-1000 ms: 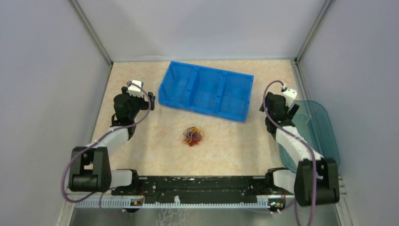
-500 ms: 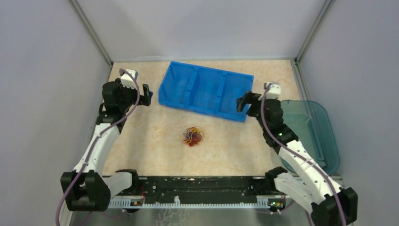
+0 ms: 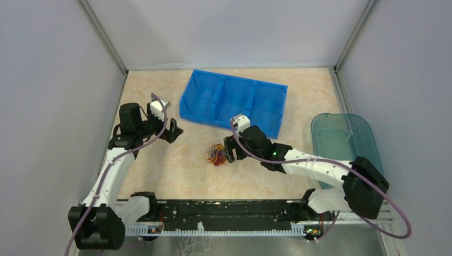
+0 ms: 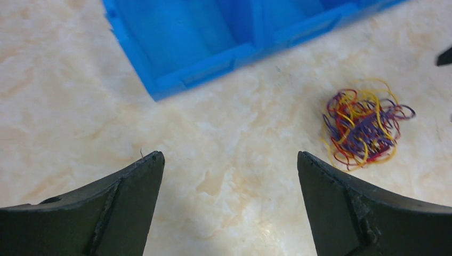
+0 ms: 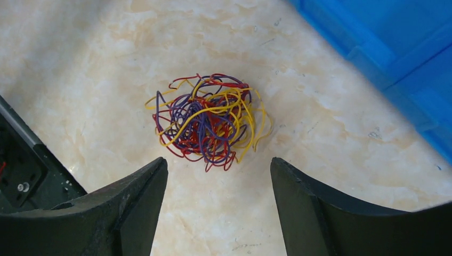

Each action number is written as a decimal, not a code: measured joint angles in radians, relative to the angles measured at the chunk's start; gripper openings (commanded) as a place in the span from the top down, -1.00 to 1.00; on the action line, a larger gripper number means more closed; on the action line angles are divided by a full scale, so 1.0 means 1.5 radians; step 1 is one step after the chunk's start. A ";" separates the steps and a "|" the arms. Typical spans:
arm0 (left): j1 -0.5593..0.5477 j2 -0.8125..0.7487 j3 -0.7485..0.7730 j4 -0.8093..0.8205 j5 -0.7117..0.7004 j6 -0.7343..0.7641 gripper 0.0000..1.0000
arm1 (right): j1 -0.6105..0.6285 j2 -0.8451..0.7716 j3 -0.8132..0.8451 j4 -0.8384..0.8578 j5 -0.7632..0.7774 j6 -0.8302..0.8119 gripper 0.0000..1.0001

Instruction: Untangle the cables

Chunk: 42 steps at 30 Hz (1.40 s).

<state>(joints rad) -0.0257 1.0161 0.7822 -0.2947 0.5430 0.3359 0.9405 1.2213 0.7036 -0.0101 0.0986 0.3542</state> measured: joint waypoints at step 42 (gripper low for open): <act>-0.011 -0.003 -0.025 -0.160 0.212 0.158 -0.96 | -0.001 0.179 0.136 0.032 -0.204 -0.028 1.00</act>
<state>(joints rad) -0.0429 1.0115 0.7448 -0.5346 0.8608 0.5724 0.9398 1.4902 0.9073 0.0380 -0.2077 0.3126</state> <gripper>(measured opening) 0.986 0.008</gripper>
